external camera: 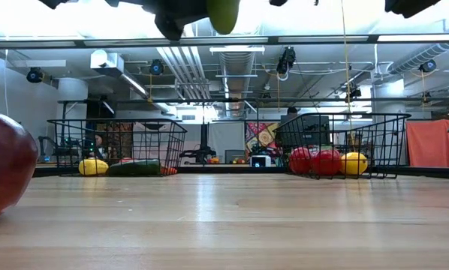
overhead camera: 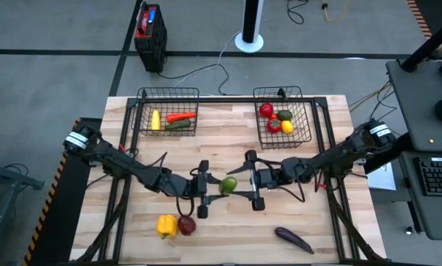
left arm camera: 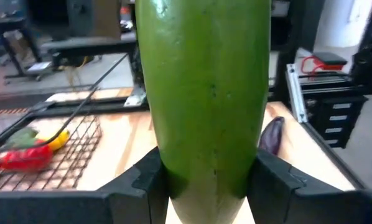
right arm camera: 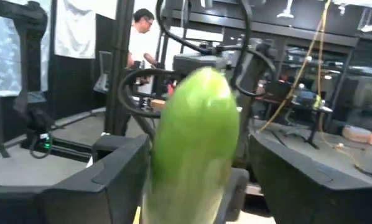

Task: Sort produce into baskets
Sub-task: Put the green cucumber into the left black wire basket

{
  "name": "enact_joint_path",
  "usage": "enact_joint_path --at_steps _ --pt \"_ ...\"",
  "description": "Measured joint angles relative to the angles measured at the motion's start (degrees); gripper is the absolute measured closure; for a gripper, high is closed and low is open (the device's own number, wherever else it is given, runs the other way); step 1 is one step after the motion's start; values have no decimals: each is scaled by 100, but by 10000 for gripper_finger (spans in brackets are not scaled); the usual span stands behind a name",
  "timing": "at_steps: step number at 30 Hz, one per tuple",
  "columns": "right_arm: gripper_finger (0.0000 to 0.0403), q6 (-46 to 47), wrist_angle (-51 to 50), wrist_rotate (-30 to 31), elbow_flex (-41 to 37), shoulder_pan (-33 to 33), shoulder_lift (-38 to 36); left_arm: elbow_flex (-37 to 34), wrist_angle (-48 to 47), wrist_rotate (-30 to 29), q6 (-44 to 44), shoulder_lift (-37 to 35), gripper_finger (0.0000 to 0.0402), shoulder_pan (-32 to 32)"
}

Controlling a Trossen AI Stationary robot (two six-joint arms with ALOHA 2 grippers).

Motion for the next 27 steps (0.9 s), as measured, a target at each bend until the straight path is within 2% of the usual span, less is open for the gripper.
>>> enact_joint_path --at_steps 7,11,14,17,20,23,27 --pt "102 388 -1091 876 0 0 -665 1 -1901 -1099 -442 -932 257 25" --pt "95 649 -1653 1206 2 -6 -976 382 -4056 -1794 -887 -1703 257 270" --pt "96 720 -1738 1201 2 0 -1021 931 -5961 -1992 -1179 -2076 257 682" --pt "101 716 -1741 1197 2 2 -992 1501 -7598 -1987 -1243 -2207 257 1303" --pt "105 718 -1760 1199 2 0 -913 1972 -8859 -1850 -945 -2204 257 2056" --pt "105 740 -1762 1226 2 0 -855 2303 -9534 -1399 -321 -2120 257 2880" --pt "101 756 -1791 1286 2 -11 -824 2527 -9862 -478 945 -1968 257 4023"
